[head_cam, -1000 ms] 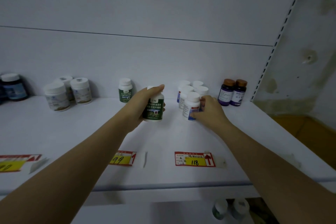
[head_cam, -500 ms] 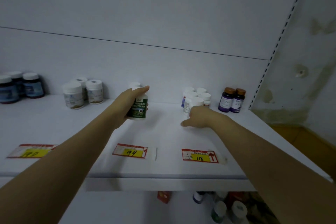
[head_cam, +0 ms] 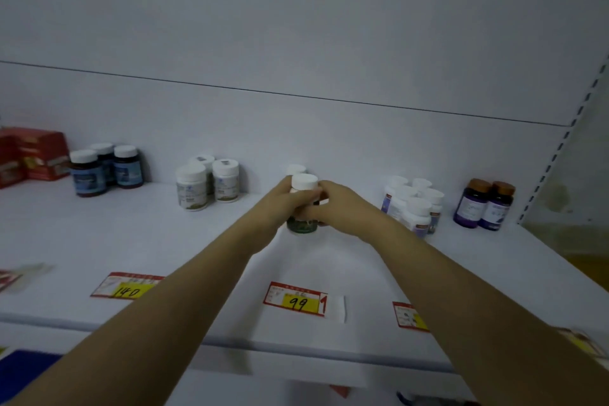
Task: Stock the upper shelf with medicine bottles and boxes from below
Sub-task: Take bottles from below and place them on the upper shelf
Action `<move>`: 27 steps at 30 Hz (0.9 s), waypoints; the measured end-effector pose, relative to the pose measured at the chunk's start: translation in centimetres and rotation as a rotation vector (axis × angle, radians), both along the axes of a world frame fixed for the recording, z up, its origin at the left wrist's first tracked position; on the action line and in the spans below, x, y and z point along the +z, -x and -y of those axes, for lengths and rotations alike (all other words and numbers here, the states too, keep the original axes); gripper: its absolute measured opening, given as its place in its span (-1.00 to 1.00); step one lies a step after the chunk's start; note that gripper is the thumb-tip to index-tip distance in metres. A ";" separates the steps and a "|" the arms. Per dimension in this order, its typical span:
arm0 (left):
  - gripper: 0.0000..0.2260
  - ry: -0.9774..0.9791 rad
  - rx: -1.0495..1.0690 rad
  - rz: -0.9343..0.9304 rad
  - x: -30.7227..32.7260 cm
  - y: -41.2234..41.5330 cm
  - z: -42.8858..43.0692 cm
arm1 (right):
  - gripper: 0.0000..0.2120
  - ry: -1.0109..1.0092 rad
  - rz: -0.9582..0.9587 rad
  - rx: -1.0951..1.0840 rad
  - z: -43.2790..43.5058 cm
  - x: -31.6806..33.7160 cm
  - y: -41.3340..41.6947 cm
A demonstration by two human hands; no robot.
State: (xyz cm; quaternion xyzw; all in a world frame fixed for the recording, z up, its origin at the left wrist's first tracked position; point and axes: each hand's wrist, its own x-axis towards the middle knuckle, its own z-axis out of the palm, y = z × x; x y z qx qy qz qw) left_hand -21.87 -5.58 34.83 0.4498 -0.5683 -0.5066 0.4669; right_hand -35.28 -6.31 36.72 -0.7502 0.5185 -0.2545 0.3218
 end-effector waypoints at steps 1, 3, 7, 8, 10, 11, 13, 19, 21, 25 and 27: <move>-0.66 -0.001 -0.010 0.026 -0.1 0.2 0.2 | -0.71 -0.014 0.016 -0.021 0.4 -0.3 0.0; -0.66 0.013 -0.016 0.139 -0.2 0.1 0.6 | -0.64 -0.028 -0.011 -0.061 1.0 -0.9 0.2; -0.56 0.128 0.188 0.787 -1.4 -2.4 2.9 | -0.51 -0.035 -0.100 -0.152 2.7 -2.4 1.2; -0.52 0.129 0.236 0.923 -1.8 -3.2 3.5 | -0.50 -0.038 -0.099 -0.173 3.3 -2.8 1.4; -0.51 0.118 0.283 1.086 -2.3 -4.3 4.4 | -0.50 -0.059 -0.044 -0.224 4.6 -3.5 1.4; -0.52 0.111 0.291 1.141 -2.5 -4.6 4.7 | -0.49 -0.063 -0.020 -0.244 5.1 -3.8 1.3; -0.53 0.096 0.294 1.220 -2.8 -5.2 5.4 | -0.47 -0.025 -0.047 -0.277 6.2 -4.0 1.0; -0.55 0.056 0.311 1.237 -3.7 -5.4 7.7 | -0.40 0.036 -0.090 -0.359 9.8 -4.1 0.5; -0.55 0.049 0.311 1.222 -3.8 -5.3 8.3 | -0.38 0.049 -0.101 -0.374 11.0 -4.1 0.3; -0.55 0.061 0.313 1.192 -3.7 -5.0 9.3 | -0.38 0.066 -0.104 -0.396 12.6 -4.2 -0.1; -0.54 0.062 0.309 1.175 -3.7 -4.9 9.7 | -0.39 0.084 -0.079 -0.402 12.9 -4.4 -0.2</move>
